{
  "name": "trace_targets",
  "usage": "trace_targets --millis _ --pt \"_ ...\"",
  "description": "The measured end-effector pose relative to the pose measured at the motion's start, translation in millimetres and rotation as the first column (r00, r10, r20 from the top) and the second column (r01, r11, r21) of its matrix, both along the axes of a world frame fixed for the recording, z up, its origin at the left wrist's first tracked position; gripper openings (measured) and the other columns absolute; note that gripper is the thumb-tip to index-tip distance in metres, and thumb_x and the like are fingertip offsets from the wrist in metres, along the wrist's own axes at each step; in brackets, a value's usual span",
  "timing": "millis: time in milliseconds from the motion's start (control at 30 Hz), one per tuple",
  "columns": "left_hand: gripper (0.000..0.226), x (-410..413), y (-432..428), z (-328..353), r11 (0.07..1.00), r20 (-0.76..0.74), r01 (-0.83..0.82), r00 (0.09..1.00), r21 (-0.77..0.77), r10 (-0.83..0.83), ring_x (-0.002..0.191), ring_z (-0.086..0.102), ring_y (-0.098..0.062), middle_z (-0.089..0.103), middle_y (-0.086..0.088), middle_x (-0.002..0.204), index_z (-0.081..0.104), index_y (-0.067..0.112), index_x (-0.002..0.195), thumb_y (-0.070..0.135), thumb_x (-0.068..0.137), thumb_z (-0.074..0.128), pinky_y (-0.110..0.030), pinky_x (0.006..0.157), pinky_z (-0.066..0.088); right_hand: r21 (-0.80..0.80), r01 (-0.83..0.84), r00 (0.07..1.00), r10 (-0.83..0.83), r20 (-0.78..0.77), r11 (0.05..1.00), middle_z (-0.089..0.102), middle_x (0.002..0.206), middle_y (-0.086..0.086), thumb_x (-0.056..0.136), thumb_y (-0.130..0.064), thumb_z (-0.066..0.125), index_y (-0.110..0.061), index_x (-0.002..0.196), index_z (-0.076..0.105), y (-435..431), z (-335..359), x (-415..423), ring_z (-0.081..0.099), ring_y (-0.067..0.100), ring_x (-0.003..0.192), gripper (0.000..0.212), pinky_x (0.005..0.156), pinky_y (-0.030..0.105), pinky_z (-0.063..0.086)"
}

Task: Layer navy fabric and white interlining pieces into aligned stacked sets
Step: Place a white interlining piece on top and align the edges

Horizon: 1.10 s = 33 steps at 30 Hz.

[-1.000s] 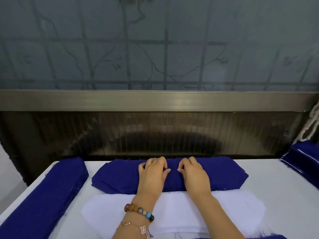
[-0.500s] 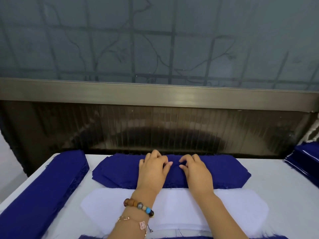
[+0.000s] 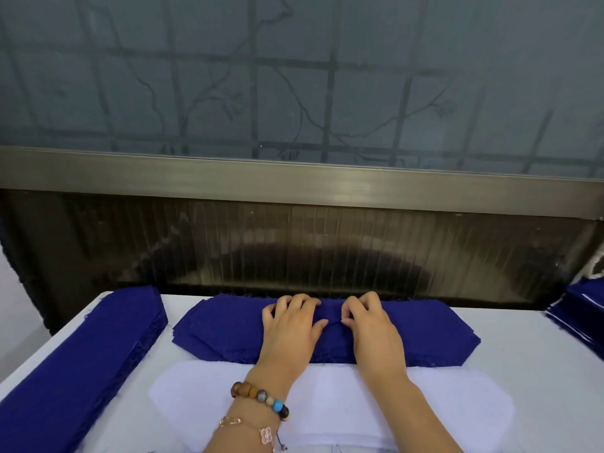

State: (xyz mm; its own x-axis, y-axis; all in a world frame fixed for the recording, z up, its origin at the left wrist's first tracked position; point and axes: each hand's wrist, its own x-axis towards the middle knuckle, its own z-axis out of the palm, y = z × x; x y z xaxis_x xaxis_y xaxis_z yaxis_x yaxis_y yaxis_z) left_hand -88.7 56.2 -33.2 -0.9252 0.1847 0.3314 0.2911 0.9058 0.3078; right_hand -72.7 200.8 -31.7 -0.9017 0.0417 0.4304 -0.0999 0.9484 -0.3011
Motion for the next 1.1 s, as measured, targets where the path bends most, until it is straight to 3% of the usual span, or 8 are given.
trace_targets --millis 200,300,433,633,800,933,1000,1100 --pt "0.008 6 -1 7 0.995 -0.010 0.023 1.000 0.094 -0.022 0.120 0.036 -0.006 0.046 0.020 0.122 0.045 0.038 0.105 0.037 0.098 0.048 -0.031 0.104 0.022 -0.032 -0.007 1.000 0.007 -0.004 0.999 0.041 0.109 -0.009 0.099 -0.029 0.048 -0.026 0.098 0.049 2 -1 2 0.047 0.006 0.081 0.003 0.063 0.017 0.041" --pt "0.012 9 -2 14 0.996 -0.032 0.063 0.998 0.071 -0.060 0.115 0.037 -0.004 0.047 0.020 0.113 0.041 0.037 0.094 0.031 0.097 0.051 -0.032 0.108 0.020 -0.064 -0.052 0.998 0.049 -0.045 0.997 0.045 0.113 -0.010 0.098 -0.028 0.049 -0.027 0.102 0.052 3 -1 1 0.048 0.005 0.086 0.004 0.066 0.017 0.045" --pt "0.013 14 -3 20 0.979 -0.064 0.199 0.978 0.034 -0.196 0.097 0.043 -0.001 0.049 0.018 0.090 0.040 0.033 0.090 0.027 0.093 0.050 -0.035 0.115 0.014 -0.149 -0.185 0.983 0.181 -0.041 0.971 0.044 0.134 -0.020 0.099 -0.025 0.047 -0.036 0.142 0.038 4 0 2 0.051 0.002 0.107 0.045 0.080 0.018 0.049" --pt "0.016 14 -6 22 0.978 -0.094 0.200 0.977 0.059 -0.194 0.087 0.044 -0.003 0.048 0.018 0.081 0.036 0.034 0.090 0.031 0.096 0.050 -0.032 0.107 0.022 0.028 -0.204 0.977 0.201 0.075 0.979 0.042 0.131 -0.014 0.098 -0.014 0.043 -0.038 0.149 0.023 3 1 2 0.047 0.007 0.107 0.060 0.088 0.023 0.044" --pt "0.023 13 -10 19 0.984 -0.107 0.169 0.981 0.048 -0.163 0.087 0.040 -0.003 0.046 0.021 0.084 0.034 0.038 0.091 0.044 0.091 0.056 -0.031 0.092 0.028 -0.046 -0.121 0.989 0.125 0.084 0.992 0.038 0.115 -0.009 0.094 -0.007 0.044 -0.031 0.140 0.040 2 2 3 0.047 0.006 0.091 0.052 0.079 0.022 0.046" --pt "0.027 11 -18 20 0.999 -0.120 0.050 0.991 -0.009 -0.050 0.095 0.039 -0.004 0.049 0.022 0.094 0.046 0.041 0.103 0.060 0.086 0.054 -0.032 0.085 0.024 -0.096 -0.080 0.996 0.083 0.023 0.992 0.037 0.102 -0.011 0.093 -0.013 0.052 -0.031 0.110 0.054 1 6 7 0.046 0.005 0.082 0.025 0.063 0.019 0.046" --pt "0.021 10 -20 20 0.996 -0.093 0.083 0.992 -0.034 -0.086 0.100 0.038 -0.005 0.047 0.022 0.098 0.052 0.040 0.104 0.054 0.088 0.054 -0.031 0.088 0.020 -0.058 -0.008 0.999 0.006 -0.041 0.998 0.039 0.099 -0.011 0.090 -0.017 0.058 -0.029 0.097 0.054 2 9 10 0.042 0.006 0.088 0.015 0.069 0.020 0.041" --pt "0.014 13 -16 21 0.981 -0.076 0.194 0.978 0.018 -0.192 0.103 0.037 -0.002 0.048 0.021 0.099 0.050 0.038 0.099 0.031 0.089 0.056 -0.028 0.100 0.017 -0.004 0.017 0.994 -0.017 -0.104 1.000 0.045 0.106 -0.012 0.080 -0.013 0.063 -0.029 0.086 0.050 5 10 11 0.040 0.011 0.105 0.021 0.086 0.025 0.028"
